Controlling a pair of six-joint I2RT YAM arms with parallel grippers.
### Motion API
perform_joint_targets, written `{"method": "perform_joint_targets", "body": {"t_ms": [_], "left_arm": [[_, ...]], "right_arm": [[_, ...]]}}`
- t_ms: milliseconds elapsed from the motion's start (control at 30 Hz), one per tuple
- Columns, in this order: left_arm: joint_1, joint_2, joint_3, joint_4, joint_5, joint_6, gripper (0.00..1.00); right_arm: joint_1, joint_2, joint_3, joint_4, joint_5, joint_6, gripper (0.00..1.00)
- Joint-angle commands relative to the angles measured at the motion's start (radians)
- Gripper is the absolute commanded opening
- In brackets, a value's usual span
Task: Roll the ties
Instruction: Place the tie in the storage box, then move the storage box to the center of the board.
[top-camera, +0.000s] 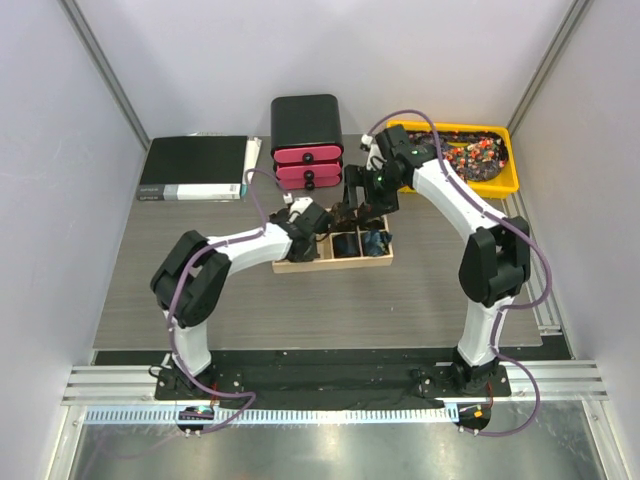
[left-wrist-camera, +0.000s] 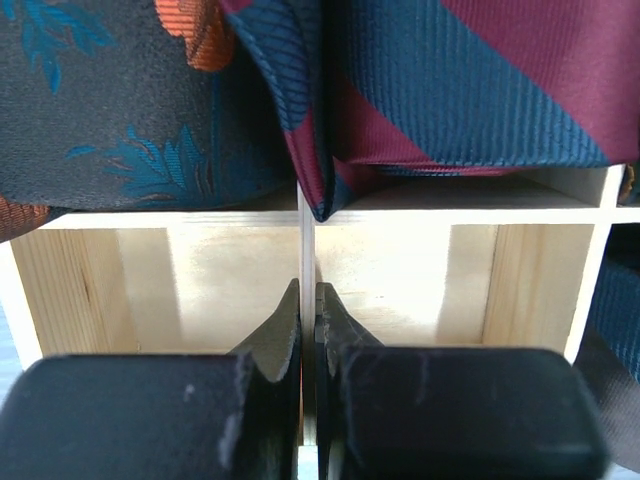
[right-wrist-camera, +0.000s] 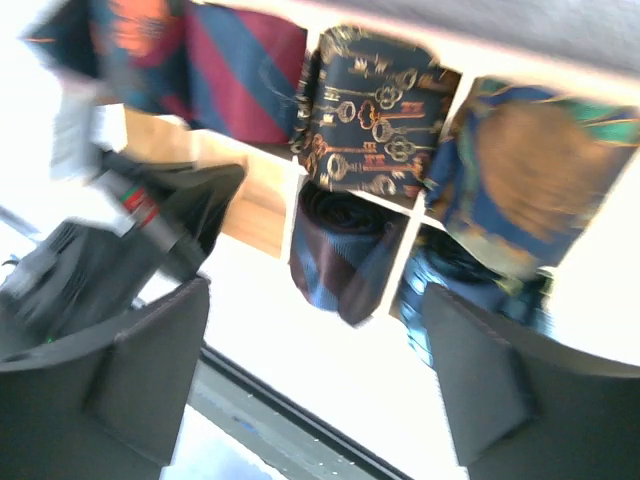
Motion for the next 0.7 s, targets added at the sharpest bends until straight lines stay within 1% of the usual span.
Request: {"method": "perform_joint_targets", "body": {"t_ms": [0, 100, 133, 167, 200, 233, 267, 367, 400, 433, 467, 500, 533, 600, 633, 667], "left_arm": [[0.092, -0.080, -0.097, -0.118, 0.008, 0.147, 0.00], [0.185, -0.150, -0.136, -0.155, 0.046, 0.240, 0.00], [0.243, -0.181, -0.142, -0.164, 0.064, 0.274, 0.00], [0.271, -0.196, -0.147, -0.176, 0.083, 0.349, 0.00], [0.300, -0.210, -0.151, -0.190, 0.092, 0.383, 0.00], [0.360, -0.241, -0.160, -0.196, 0.106, 0.426, 0.00], [0.388, -0.250, -0.165, -0.199, 0.123, 0.511, 0.00], [0.498, -0.304, -0.185, -0.202, 0.138, 0.642, 0.00], [0.535, -0.315, -0.188, -0.199, 0.194, 0.727, 0.00], [0.611, -0.321, -0.191, -0.196, 0.224, 0.766, 0.00], [0.650, -0.328, -0.190, -0.193, 0.248, 0.815, 0.00], [0.692, -0.325, -0.188, -0.190, 0.306, 0.885, 0.00], [0.782, -0.321, -0.177, -0.185, 0.337, 0.924, 0.00], [0.851, -0.275, -0.156, -0.176, 0.380, 1.008, 0.00], [0.915, -0.252, -0.118, -0.182, 0.391, 1.026, 0.00], [0.949, -0.231, -0.098, -0.190, 0.391, 1.032, 0.00]], "right_arm": [[0.000, -0.133, 0.086, 0.020, -0.085, -0.051, 0.97], [-0.003, -0.156, 0.111, 0.020, -0.073, -0.067, 1.00], [-0.006, -0.159, 0.115, 0.020, -0.064, -0.082, 1.00], [-0.009, -0.163, 0.122, 0.020, -0.053, -0.087, 1.00], [-0.021, -0.166, 0.122, 0.020, -0.050, -0.091, 1.00], [-0.029, -0.169, 0.122, 0.022, -0.047, -0.096, 1.00], [-0.038, -0.170, 0.123, 0.023, -0.047, -0.096, 1.00], [-0.075, -0.171, 0.122, 0.030, -0.053, -0.093, 1.00], [-0.093, -0.171, 0.123, 0.033, -0.063, -0.093, 1.00], [-0.100, -0.173, 0.129, 0.034, -0.070, -0.091, 1.00], [-0.106, -0.171, 0.135, 0.037, -0.070, -0.093, 1.00], [-0.109, -0.170, 0.143, 0.037, -0.070, -0.096, 1.00], [-0.117, -0.168, 0.152, 0.036, -0.073, -0.097, 1.00], [-0.121, -0.168, 0.154, 0.036, -0.076, -0.099, 1.00], [-0.124, -0.170, 0.152, 0.034, -0.076, -0.100, 1.00], [-0.127, -0.171, 0.151, 0.031, -0.074, -0.103, 1.00]]}}
